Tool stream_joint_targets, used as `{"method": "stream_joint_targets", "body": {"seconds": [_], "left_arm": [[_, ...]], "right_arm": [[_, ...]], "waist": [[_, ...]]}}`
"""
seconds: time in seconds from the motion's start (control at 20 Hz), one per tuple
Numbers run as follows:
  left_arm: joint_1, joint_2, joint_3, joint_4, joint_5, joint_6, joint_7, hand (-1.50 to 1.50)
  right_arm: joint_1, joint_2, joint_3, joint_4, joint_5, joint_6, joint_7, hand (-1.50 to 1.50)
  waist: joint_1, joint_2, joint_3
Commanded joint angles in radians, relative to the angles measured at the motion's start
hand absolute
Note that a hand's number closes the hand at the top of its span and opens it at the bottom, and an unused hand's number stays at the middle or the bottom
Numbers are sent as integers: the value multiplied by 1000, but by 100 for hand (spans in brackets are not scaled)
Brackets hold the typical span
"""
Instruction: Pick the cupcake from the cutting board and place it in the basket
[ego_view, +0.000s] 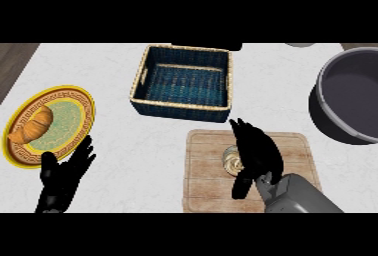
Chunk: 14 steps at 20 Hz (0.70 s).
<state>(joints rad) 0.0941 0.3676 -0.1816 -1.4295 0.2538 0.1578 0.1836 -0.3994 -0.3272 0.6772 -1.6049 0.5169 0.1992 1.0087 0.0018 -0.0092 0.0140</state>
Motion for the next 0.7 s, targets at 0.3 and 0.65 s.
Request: {"method": "stream_joint_targets", "body": {"seconds": [0.3,0.65], "left_arm": [[42,-51,-22,56,-41,4,29,0],[21,-42,20,43,-41,-22,29,0]], "right_arm": [[48,45,-9,75,93,-13,-43,-150],[-19,60,-32,184,149,12,-156,150]], "waist": [[-1,9,-14],[6,11,-14]]}}
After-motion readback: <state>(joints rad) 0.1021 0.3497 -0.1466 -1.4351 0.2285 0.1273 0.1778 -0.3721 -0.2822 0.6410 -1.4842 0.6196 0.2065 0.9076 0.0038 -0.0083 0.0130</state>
